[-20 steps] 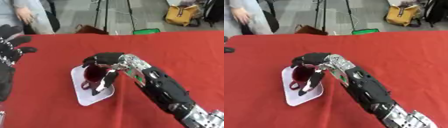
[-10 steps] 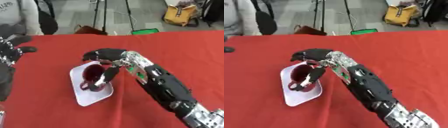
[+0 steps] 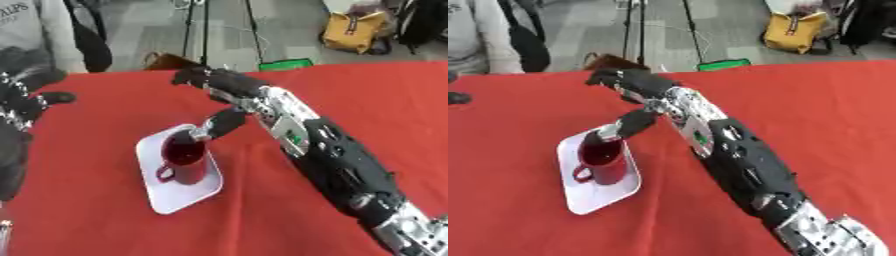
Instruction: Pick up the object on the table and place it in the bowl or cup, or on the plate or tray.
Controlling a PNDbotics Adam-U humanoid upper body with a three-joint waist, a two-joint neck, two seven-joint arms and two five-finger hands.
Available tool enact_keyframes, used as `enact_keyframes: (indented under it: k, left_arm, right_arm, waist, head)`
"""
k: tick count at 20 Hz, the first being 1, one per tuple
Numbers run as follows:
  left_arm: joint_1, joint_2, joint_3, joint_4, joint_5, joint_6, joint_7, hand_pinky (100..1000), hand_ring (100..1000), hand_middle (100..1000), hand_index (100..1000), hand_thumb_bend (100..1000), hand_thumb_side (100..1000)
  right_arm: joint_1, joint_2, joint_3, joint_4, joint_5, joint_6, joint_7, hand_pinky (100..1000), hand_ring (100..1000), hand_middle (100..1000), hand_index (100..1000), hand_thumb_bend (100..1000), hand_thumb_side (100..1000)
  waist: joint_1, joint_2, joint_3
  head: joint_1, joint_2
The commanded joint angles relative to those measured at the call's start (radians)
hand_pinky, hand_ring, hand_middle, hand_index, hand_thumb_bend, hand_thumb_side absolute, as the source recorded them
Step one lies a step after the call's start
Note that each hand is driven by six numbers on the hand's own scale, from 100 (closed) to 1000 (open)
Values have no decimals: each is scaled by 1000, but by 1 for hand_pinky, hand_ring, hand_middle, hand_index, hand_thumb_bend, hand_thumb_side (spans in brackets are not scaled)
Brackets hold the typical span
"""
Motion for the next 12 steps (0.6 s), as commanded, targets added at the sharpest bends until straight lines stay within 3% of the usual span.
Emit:
enact_keyframes:
  k: [1, 8, 12]
  left_arm:
    - [-3, 19, 10, -16, -1, -2, 10, 727, 820, 835, 904, 528, 712]
    - [24, 32, 34, 3, -26, -8, 47, 726, 831, 837, 905, 522, 721]
    - [46, 42, 65, 34, -57, -12, 85, 724, 832, 838, 910, 515, 735]
  right_arm:
    - [-8, -56, -43, -50, -89, 33, -40, 731, 745, 884, 911, 630, 744]
    - [87, -213, -89, -228, -332, 84, -61, 667, 719, 877, 896, 552, 739]
    - [241, -346, -151, -431, -454, 112, -57, 661, 715, 876, 891, 542, 744]
  waist:
    - [0, -23, -21]
    - [-4, -37, -96]
    - [-10, -43, -155]
  head:
    - [18, -5]
    - [69, 3]
    - [125, 10]
